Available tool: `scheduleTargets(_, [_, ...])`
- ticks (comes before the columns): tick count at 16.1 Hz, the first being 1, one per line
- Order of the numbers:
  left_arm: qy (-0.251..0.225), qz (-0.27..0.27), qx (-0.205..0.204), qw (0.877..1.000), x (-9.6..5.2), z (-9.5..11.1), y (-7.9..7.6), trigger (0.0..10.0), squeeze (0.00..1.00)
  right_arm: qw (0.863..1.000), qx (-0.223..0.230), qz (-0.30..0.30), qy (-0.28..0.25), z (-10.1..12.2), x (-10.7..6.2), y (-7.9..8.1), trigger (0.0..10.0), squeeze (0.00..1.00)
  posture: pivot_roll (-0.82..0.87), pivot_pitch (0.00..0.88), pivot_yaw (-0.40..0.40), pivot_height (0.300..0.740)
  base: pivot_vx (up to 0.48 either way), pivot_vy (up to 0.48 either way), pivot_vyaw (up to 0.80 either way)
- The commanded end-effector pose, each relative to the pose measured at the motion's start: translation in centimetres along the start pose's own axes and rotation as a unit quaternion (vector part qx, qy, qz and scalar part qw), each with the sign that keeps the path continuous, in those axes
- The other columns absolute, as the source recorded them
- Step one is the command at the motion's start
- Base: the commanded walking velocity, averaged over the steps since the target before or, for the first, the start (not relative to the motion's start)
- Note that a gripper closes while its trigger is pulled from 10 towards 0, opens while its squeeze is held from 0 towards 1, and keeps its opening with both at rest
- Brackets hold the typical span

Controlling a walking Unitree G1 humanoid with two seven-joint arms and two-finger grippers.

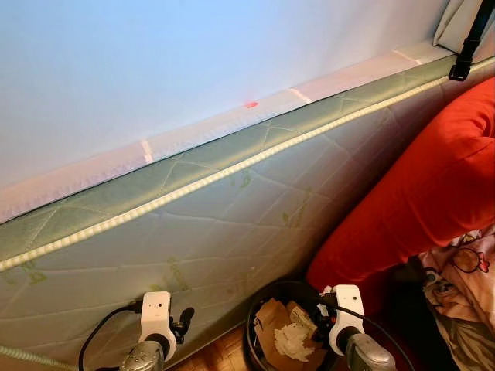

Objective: Clean up the room

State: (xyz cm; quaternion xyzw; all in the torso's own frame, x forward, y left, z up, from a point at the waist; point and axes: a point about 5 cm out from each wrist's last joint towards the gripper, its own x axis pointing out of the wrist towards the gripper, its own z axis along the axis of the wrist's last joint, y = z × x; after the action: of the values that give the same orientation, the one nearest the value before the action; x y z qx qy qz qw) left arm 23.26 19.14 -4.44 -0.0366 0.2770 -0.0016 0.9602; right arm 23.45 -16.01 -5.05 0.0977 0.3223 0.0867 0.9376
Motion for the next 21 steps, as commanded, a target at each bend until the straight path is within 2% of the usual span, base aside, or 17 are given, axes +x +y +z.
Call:
scheduleTargets(1, [0.020, 0.005, -0.005, 1.000, -0.23, -0.75, 0.17, 10.0, 0.00, 1.000, 0.007, -0.006, 0.010, -0.83, -0.40, -0.41, 0.0, 0.00, 0.04, 0.140, -0.035, 0.740, 0.000, 0.000, 0.00])
scheduleTargets(21, [0.019, 0.004, -0.004, 1.000, -0.17, -0.66, 0.11, 10.0, 0.00, 1.000, 0.008, -0.009, 0.012, -0.64, -0.33, -0.51, 0.0, 0.00, 0.04, 0.137, -0.034, 0.740, 0.000, 0.000, 0.00])
